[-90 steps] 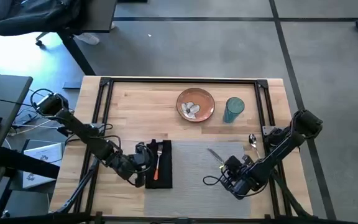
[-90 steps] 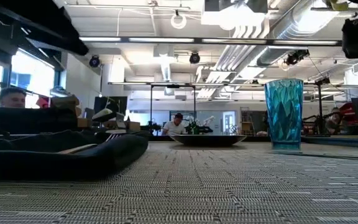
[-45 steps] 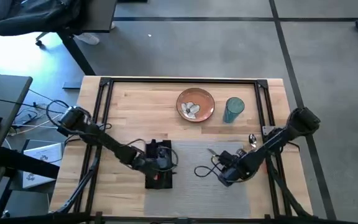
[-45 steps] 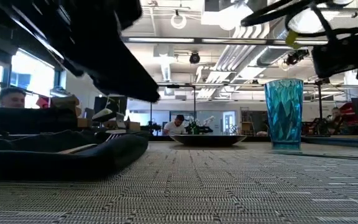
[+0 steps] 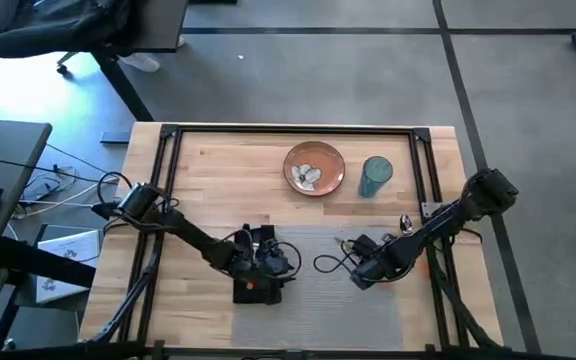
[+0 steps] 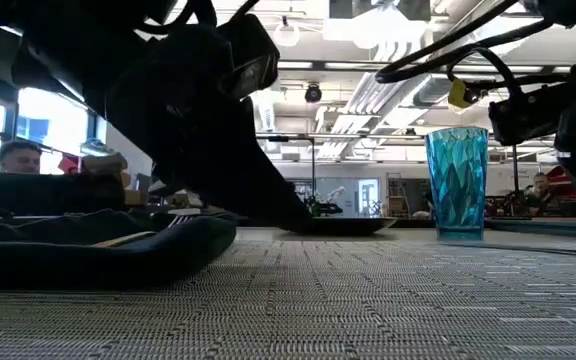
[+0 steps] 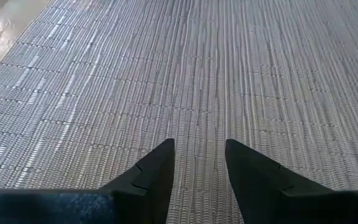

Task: Set table place
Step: Put the orange table knife on the right side of the gray tablemat

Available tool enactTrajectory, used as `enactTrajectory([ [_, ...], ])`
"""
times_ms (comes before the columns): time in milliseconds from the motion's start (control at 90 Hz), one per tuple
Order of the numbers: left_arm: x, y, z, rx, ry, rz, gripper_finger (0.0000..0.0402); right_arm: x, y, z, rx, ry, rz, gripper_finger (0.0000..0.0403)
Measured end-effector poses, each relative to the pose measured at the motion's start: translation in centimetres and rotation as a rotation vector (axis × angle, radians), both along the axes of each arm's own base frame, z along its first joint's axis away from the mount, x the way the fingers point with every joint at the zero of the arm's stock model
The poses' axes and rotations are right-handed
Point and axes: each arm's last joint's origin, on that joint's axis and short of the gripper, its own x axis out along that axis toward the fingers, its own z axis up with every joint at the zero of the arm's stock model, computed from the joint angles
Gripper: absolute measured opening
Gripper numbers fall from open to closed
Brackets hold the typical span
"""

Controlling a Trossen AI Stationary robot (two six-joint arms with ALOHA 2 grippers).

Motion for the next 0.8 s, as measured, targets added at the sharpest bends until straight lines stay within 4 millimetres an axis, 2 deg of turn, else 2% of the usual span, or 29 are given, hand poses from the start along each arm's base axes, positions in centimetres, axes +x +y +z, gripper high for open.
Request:
enactTrajectory([
  [267, 0.0, -0.1, 0.1, 0.015, -0.008, -0.016, 0.0129, 0.5, 0.7, 0.9, 0.023, -0.024, -0.002, 0.0003],
  [511, 0.1, -0.2, 0.2, 0.027, -0.023, -0.033, 0.0129, 0.5, 2.7, 3.2, 0.162, -0.167, 0.001, 0.0000],
  [800, 0.4, -0.3, 0.7, 0.039, -0.084, -0.061, 0.0129, 0.4, 4.3, 4.0, 0.187, -0.308, 0.033, 0.0003],
])
